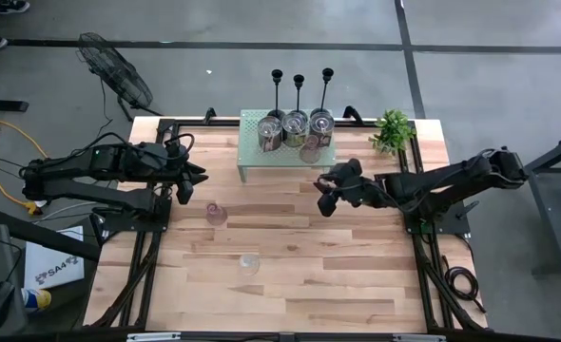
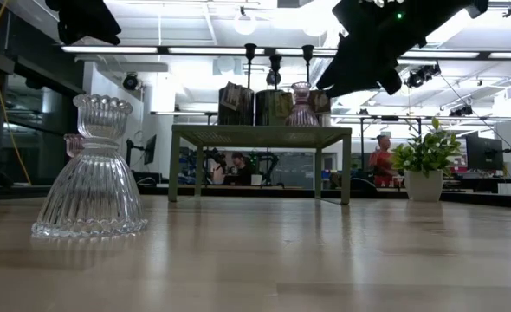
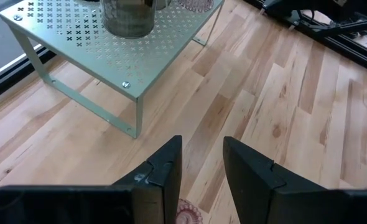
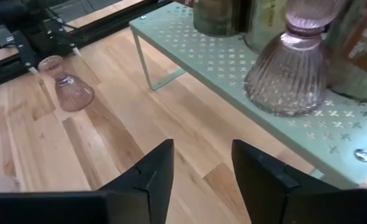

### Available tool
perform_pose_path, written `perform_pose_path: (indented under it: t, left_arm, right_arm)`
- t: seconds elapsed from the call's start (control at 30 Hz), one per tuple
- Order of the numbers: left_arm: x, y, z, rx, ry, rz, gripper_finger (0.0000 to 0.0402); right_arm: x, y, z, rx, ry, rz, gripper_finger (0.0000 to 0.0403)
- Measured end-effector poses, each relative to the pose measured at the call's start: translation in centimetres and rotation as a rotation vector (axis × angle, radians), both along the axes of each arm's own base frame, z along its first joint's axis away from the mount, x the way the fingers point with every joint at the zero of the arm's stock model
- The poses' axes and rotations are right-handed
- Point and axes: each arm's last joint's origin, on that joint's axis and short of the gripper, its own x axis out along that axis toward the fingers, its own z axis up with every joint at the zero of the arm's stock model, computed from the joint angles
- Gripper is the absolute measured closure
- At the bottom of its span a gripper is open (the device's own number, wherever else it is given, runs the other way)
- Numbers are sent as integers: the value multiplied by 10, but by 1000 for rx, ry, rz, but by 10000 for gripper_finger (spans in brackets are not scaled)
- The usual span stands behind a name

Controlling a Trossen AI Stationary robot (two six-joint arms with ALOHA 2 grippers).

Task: Pick & Place candle stick holders
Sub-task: Put the transparent glass candle holder on the shelf aligned with the pink glass candle holder

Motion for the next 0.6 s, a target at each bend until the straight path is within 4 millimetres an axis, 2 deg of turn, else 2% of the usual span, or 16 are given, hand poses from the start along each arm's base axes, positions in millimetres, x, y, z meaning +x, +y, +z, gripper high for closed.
perform_pose_path:
  t: [0.6]
  left_arm:
    - [0, 0, -1, 0, 8, 0, 289]
  right_arm:
    - [2, -1, 2, -20, 0, 56, 340]
